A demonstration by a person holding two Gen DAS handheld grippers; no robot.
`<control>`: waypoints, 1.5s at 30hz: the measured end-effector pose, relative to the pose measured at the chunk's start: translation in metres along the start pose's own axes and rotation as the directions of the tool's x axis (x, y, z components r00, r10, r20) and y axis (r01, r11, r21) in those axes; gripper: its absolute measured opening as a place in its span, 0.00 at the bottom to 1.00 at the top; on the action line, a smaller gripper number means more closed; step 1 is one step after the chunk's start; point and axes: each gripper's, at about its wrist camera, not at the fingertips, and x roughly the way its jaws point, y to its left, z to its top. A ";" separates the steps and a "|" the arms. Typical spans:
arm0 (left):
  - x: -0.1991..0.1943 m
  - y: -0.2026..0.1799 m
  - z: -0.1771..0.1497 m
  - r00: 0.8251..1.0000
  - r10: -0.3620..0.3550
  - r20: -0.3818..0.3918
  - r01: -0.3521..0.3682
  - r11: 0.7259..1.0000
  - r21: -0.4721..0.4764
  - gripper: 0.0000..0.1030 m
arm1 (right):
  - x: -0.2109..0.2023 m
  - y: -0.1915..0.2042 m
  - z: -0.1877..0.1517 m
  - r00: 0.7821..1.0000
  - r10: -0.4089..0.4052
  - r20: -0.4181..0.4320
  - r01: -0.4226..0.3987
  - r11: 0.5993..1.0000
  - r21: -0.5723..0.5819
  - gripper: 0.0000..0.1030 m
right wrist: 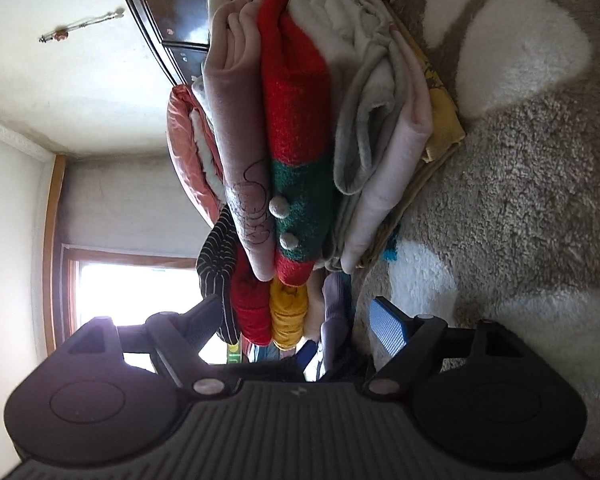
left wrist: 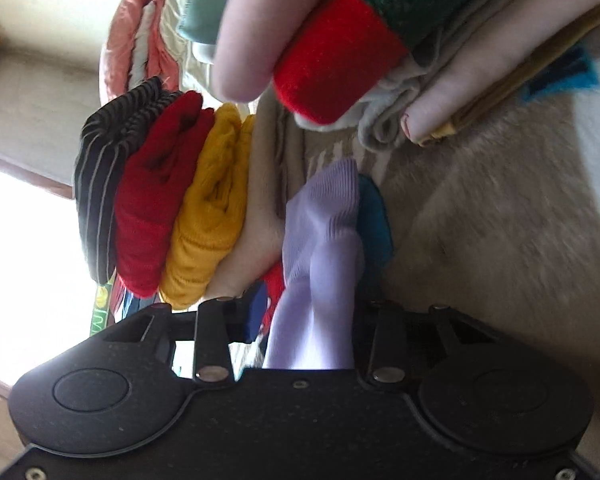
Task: Fold clothes
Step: 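Grasp the ribbed sleeve cuff with the left gripper, then lift the held cuff up with the left gripper, raising the sleeve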
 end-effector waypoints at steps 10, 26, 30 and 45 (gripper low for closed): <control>0.010 0.009 0.011 0.999 -0.028 -0.035 0.028 1.000 -0.001 0.08 | -0.011 0.000 0.004 1.000 0.000 0.024 0.001 1.000 -0.029 0.78; -0.062 0.190 -0.036 0.977 -0.167 0.131 0.208 0.876 -0.436 0.07 | -0.012 0.017 -0.006 0.996 0.069 -0.062 -0.076 0.989 -0.125 0.90; -0.080 0.238 -0.065 0.961 -0.202 0.190 0.274 0.792 -0.546 0.07 | 0.004 0.030 -0.031 0.964 0.102 -0.245 -0.153 0.968 -0.200 0.89; -0.137 0.312 -0.183 0.969 -0.129 0.211 0.246 0.604 -0.758 0.07 | 0.008 0.086 -0.250 0.789 -0.315 -0.527 -0.405 0.378 -0.833 0.55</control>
